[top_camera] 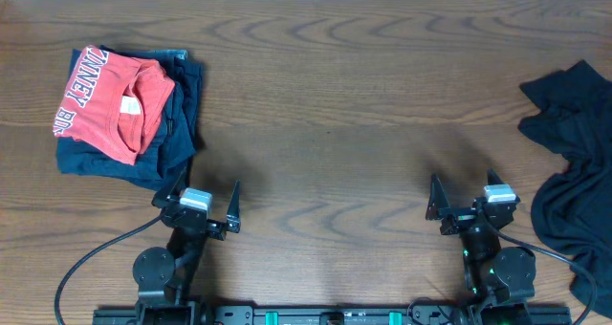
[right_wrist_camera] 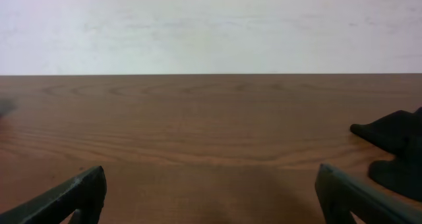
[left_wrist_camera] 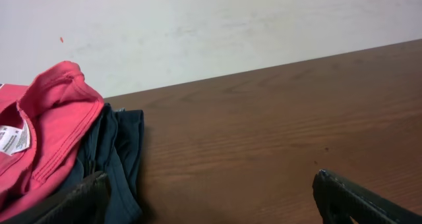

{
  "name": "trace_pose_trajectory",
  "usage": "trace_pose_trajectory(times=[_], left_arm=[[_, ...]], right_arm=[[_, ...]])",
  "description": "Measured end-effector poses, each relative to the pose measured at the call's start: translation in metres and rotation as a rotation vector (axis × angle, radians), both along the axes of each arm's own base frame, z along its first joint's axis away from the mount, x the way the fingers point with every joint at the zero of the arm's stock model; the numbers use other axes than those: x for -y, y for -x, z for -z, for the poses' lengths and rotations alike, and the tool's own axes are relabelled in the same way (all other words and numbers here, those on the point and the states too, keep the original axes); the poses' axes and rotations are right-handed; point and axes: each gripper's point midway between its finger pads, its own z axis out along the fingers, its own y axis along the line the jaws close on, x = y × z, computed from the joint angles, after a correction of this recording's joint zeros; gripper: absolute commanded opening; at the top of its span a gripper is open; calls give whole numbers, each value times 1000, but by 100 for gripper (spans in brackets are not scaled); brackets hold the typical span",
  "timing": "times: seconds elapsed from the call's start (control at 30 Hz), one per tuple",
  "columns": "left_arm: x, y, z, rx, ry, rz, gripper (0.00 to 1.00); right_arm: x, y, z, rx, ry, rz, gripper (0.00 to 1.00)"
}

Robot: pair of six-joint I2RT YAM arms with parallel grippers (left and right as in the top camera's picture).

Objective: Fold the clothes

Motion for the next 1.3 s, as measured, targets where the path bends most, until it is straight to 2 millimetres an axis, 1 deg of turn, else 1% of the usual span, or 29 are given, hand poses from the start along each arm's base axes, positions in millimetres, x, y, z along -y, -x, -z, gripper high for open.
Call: trace_pose_trajectory(times=[0.67, 0.83, 0.97, 1.03, 1.07, 1.1, 1.17, 1.23, 1.3], left_arm=[[2, 0, -1, 5, 1, 12, 98], [12, 3, -5, 13, 30, 71, 98], [17, 5, -10, 12, 82, 98, 98], [18, 7, -19, 9, 100, 107, 98], [19, 8, -25, 8, 106, 110, 98], [19, 10, -35, 5, 111, 111, 98], [19, 14, -58, -6, 121, 110, 98], [19, 15, -79, -56, 133, 107, 98], [20, 12, -91, -152, 145, 103, 98]], right_arm=[[-2, 0, 0, 0, -1, -11, 99], [-9, 1, -1, 4, -4, -54, 99], [-22, 4, -4, 11, -12, -130, 99], [-25, 6, -11, 7, -13, -152, 99], [-26, 9, -20, 6, -14, -158, 99], [-26, 11, -26, -5, -13, -160, 99], [-26, 15, -44, -29, -14, -160, 99], [-25, 20, -61, -91, -13, -159, 99], [-25, 20, -70, -184, -10, -157, 99]])
